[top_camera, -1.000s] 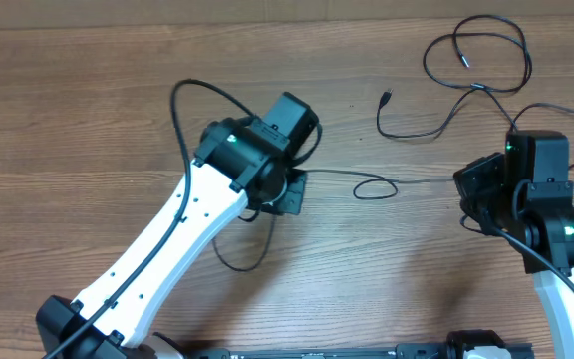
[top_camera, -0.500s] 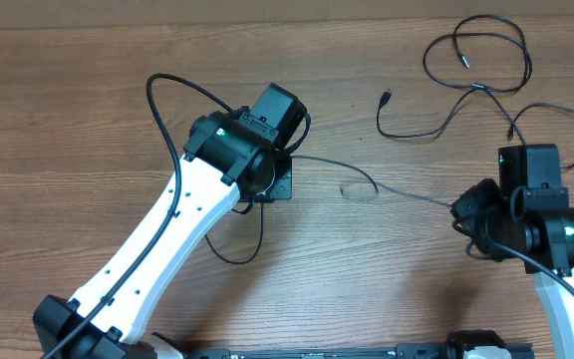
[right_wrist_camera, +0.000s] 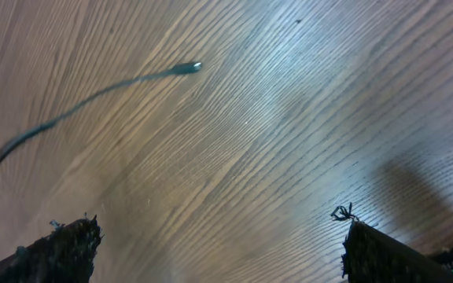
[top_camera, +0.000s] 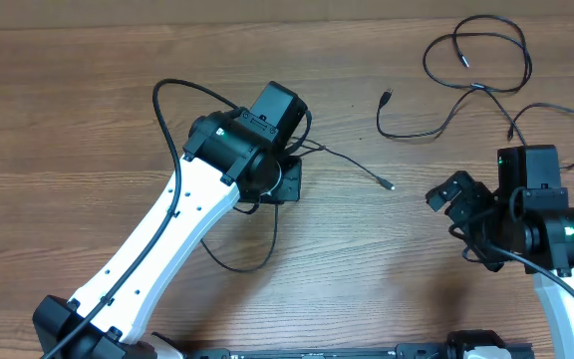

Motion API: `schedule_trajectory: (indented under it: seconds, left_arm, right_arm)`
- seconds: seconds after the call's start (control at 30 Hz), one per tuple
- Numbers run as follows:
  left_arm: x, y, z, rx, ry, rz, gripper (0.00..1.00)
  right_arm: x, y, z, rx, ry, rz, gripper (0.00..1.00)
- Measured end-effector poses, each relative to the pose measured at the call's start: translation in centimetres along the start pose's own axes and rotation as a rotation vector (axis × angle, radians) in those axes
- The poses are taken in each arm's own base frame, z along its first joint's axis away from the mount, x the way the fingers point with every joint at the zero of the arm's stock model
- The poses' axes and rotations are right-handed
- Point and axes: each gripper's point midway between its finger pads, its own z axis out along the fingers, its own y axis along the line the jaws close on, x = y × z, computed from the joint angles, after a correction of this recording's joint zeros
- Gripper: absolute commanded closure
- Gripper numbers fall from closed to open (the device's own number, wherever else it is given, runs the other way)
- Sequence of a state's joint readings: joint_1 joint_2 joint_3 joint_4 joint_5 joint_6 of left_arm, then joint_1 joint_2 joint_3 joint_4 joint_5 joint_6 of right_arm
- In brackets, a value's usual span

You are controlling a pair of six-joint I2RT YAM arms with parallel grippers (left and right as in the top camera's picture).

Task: Untangle cables

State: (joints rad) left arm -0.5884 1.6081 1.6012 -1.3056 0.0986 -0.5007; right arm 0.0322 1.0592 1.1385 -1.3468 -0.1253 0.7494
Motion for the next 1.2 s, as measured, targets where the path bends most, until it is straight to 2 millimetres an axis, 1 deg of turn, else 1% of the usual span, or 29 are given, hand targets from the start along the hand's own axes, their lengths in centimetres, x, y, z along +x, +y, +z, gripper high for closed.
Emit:
schedule_trajectory:
  seconds: [0.23,0.47,0.57,0.63,0.7,0.83,0.97,1.2]
  left_arm:
    - [0.4,-0.9,0.0,0.028,0.012,0.043,0.96]
    - [0.1,0.0,0.1,-0.028,-0.012,-0.050,0.96]
    - [0.0,-0.1,0.1,-0.027,-0.018,-0.055,0.96]
    - [-0.1,-0.8,0.1,0.000,-0.021,-0.032,0.96]
    - [0.0,-1.9,0.2,0.045,-0.018,0.019,0.96]
    - [1.1,-4.1,0.7,0.130,0.016,0.142,0.96]
    - [2.1,-4.9,0.9,0.161,0.045,0.207,0.96]
    - [1.9,-5.6,0.9,0.199,0.036,0.246,0.96]
  right_arm:
    - [0.1,0.1,0.0,-0.006,0.006,-0.032,0.00]
    - [0.0,0.3,0.0,-0.017,0.004,-0.034,0.00]
    - [0.3,0.6,0.0,-0.034,0.019,-0.035,0.00]
    - [0.5,1.0,0.0,-0.053,0.033,-0.040,0.00]
    - [0.6,1.4,-0.1,-0.076,0.040,-0.055,0.00]
    - [0.8,2.4,-0.2,-0.126,0.053,-0.112,0.00]
    - [1.0,2.7,-0.2,-0.145,0.064,-0.139,0.00]
    - [1.1,3.3,-0.3,-0.176,0.069,-0.163,0.00]
